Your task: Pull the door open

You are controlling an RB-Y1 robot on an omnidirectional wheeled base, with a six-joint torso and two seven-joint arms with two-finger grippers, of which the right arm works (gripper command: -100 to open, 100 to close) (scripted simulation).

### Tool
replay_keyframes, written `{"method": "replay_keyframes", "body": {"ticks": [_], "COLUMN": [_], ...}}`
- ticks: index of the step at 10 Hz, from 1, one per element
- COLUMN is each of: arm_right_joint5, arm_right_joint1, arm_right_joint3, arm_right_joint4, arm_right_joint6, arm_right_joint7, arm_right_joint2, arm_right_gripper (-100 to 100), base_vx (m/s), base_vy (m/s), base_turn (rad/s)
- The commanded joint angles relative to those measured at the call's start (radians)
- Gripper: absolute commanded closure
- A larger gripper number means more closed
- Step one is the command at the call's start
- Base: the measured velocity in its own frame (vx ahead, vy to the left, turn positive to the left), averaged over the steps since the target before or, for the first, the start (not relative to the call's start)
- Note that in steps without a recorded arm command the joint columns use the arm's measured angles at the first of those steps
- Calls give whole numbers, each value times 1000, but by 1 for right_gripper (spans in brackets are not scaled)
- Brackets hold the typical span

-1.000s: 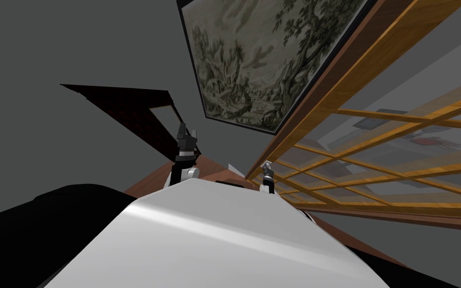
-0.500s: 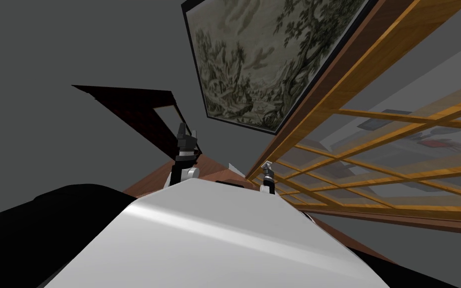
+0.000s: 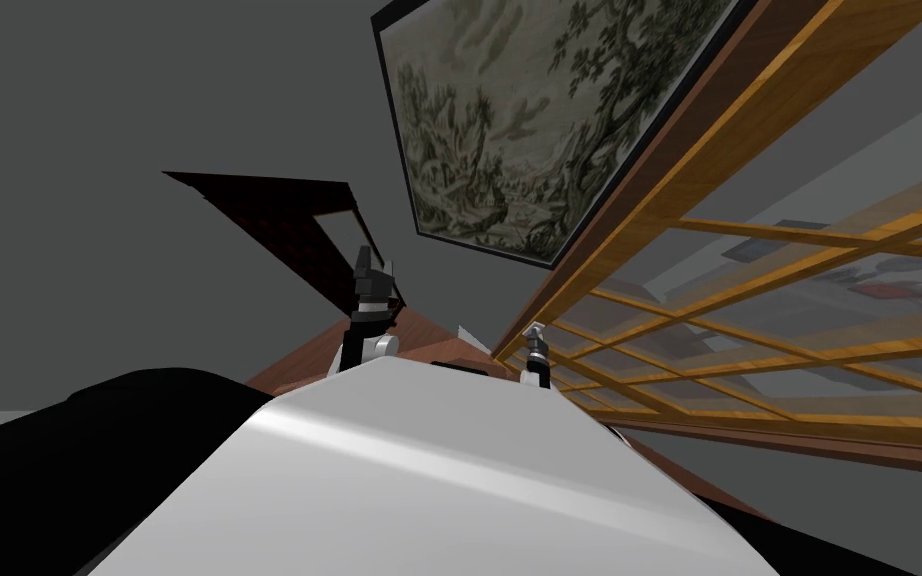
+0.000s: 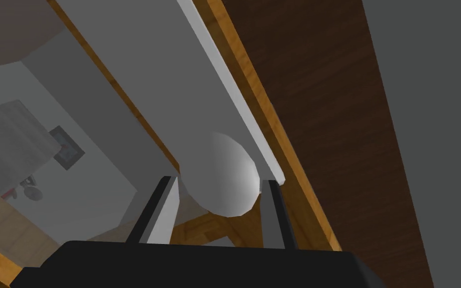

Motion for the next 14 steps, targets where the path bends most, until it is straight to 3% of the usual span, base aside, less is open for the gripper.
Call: {"method": "replay_keyframes", "body": {"ticks": [1, 5, 6, 9, 12, 14], "arm_right_joint5": [-3, -10, -7, 0, 2, 8], "arm_right_joint1": [3, 9, 17, 40, 49, 69], "arm_right_joint3": [3, 2, 2, 5, 6, 9], "arm_right_joint4": [2, -6, 6, 15, 19, 26], "arm_right_joint6": [-1, 1, -12, -34, -43, -61], "arm_right_joint7": [-50, -139, -97, -23, 9, 77], "arm_right_joint2": [5, 5, -12, -40, -52, -77], "arm_right_gripper": [100, 100, -100, -100, -100, -100], "base_vx": [-28, -24, -28, -20, -20, -23], "base_vy": [-11, -2, 55, 86, 57, 67], "base_turn": [72, 34, -2, -18, -8, -11]}}
